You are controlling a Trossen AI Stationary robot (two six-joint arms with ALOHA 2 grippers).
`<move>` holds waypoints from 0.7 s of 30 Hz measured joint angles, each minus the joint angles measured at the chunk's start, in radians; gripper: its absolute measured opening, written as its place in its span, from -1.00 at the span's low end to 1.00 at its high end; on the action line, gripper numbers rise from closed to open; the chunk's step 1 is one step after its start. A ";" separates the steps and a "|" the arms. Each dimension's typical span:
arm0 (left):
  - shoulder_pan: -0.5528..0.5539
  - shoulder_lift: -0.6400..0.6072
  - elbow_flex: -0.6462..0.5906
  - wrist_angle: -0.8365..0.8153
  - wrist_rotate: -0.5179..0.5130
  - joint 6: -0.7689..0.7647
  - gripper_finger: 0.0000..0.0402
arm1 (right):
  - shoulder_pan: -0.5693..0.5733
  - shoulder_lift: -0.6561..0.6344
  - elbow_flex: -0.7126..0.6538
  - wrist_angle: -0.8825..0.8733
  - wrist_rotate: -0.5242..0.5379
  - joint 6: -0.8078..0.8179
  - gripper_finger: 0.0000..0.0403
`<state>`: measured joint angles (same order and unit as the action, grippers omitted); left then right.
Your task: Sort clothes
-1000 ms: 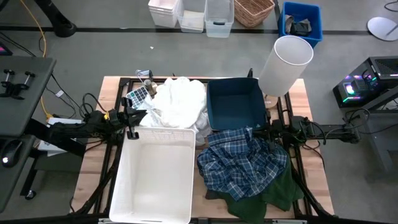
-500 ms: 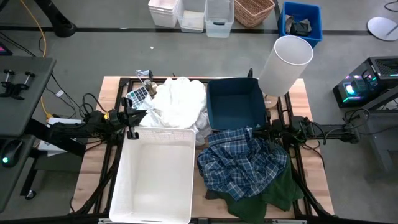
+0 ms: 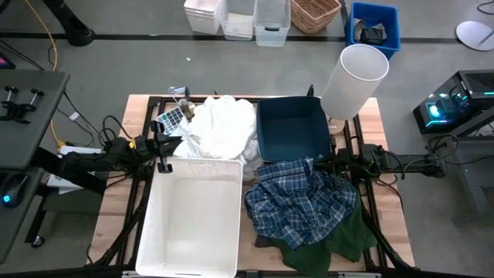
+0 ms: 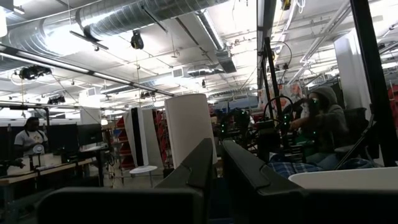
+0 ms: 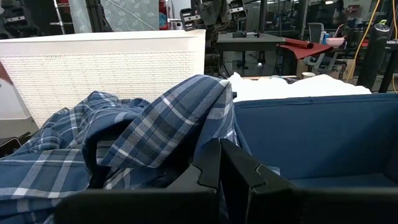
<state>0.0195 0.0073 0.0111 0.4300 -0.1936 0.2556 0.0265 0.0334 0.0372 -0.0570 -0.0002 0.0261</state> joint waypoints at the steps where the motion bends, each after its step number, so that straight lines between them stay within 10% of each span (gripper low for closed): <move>1: 0.000 0.000 0.000 0.000 0.000 0.000 -0.87 | 0.000 0.000 0.000 0.000 0.000 0.000 -1.00; 11: 0.000 0.000 0.000 0.001 0.001 -0.012 -0.87 | 0.000 0.000 0.000 0.000 0.000 0.000 -1.00; 17: -0.003 0.005 0.000 0.148 0.104 -0.528 -0.87 | 0.000 0.000 0.000 0.000 0.000 0.000 -1.00; 21: 0.004 0.023 0.012 0.208 -0.132 -0.614 -0.87 | 0.000 0.000 0.000 0.000 0.000 0.000 -1.00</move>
<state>0.0236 0.0302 0.0235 0.6380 -0.3257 -0.3583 0.0265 0.0330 0.0372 -0.0566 -0.0002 0.0261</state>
